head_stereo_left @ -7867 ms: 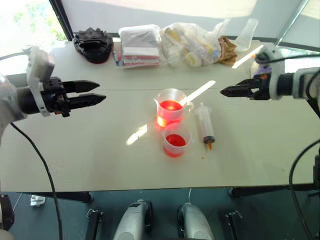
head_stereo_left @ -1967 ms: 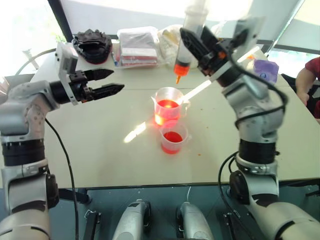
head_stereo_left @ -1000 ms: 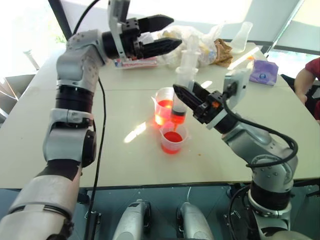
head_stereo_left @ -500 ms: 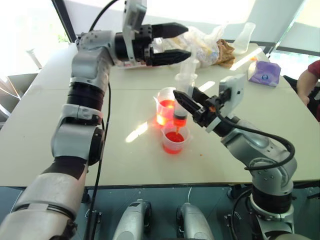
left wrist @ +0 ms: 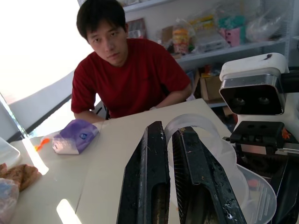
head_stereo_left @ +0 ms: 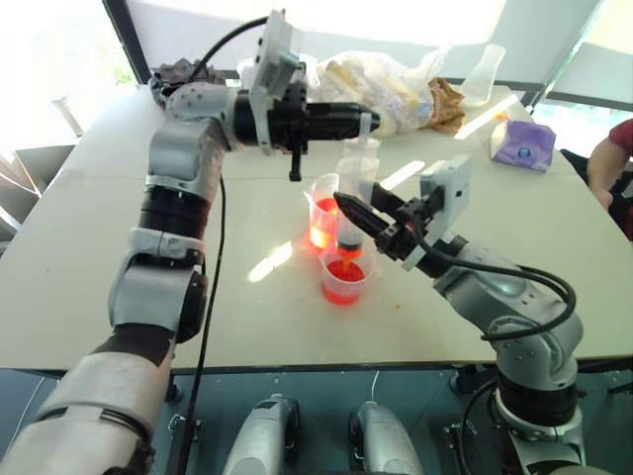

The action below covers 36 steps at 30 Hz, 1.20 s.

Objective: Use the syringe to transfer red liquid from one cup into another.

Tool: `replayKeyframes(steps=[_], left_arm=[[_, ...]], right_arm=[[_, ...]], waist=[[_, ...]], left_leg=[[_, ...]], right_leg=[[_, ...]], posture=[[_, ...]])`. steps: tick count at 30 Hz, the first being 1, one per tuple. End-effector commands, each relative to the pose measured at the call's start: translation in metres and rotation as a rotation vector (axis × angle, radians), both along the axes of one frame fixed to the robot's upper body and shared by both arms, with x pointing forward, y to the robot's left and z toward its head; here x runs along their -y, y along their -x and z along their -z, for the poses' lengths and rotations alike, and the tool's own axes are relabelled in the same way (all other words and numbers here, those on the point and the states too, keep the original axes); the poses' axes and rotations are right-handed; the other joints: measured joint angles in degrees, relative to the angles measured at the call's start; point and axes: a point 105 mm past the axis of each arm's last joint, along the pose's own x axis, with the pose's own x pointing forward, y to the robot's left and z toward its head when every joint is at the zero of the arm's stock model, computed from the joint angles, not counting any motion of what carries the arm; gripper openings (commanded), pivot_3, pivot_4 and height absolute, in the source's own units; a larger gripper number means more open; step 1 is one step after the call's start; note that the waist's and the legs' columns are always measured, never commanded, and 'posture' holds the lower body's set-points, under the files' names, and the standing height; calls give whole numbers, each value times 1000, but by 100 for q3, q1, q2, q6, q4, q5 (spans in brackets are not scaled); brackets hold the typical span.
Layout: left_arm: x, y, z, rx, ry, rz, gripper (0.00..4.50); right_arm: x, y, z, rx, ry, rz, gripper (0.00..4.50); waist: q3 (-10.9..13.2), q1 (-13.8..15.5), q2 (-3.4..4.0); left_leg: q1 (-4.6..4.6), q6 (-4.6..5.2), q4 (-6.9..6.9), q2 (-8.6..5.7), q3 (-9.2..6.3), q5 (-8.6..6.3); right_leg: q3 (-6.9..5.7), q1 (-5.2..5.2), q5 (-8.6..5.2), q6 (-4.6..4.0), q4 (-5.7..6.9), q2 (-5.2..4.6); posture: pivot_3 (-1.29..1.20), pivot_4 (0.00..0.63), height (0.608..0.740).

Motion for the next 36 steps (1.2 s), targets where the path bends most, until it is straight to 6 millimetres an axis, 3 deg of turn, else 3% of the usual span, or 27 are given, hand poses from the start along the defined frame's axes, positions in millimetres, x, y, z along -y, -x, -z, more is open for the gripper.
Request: replayKeyframes(steps=[1,17,19,26,31,34,36], left_arm=[[17,19,19,-23,-89,112,19],[21,26,34,-60,-74,102,19],[21,24,32,-68,-63,92,771],[6,7,0,-61,24,-9,2758],[-23,2,-32,-25,100,-128,4214],[-55,6,-48,-128,179,-182,4214],[-71,7,-49,-190,204,-224,4214]], right_arm=[[4,8,-32,143,-55,16,1514],[23,-1,-44,204,2,67,1514],[26,-1,-45,207,12,69,1514],[30,1,-50,224,40,65,1514],[35,6,-76,246,-8,33,1514],[40,12,-94,178,-123,-60,1514],[45,14,-103,137,-173,-102,1514]], waist=[[0,8,0],[0,33,0],[0,35,0],[0,35,0],[1,-14,1],[1,-44,1],[2,-86,1]], left_leg=[[0,0,0,0,-1,0],[1,1,4,0,-1,-1],[1,1,4,0,-1,0],[0,1,5,0,-2,-1],[2,1,0,1,-2,-1],[1,1,-4,3,-3,-1],[1,0,-5,4,-4,-1]], right_leg=[[0,0,0,0,0,0],[0,4,0,0,-2,-3],[0,4,0,0,-2,-3],[-2,4,0,0,-2,-2],[0,0,0,0,0,-2],[-1,-1,0,0,-1,-3],[0,0,0,0,-3,-5]], posture=[[0,150,740],[0,150,740],[0,150,740],[0,150,740],[0,150,740],[0,150,740],[0,150,740]])
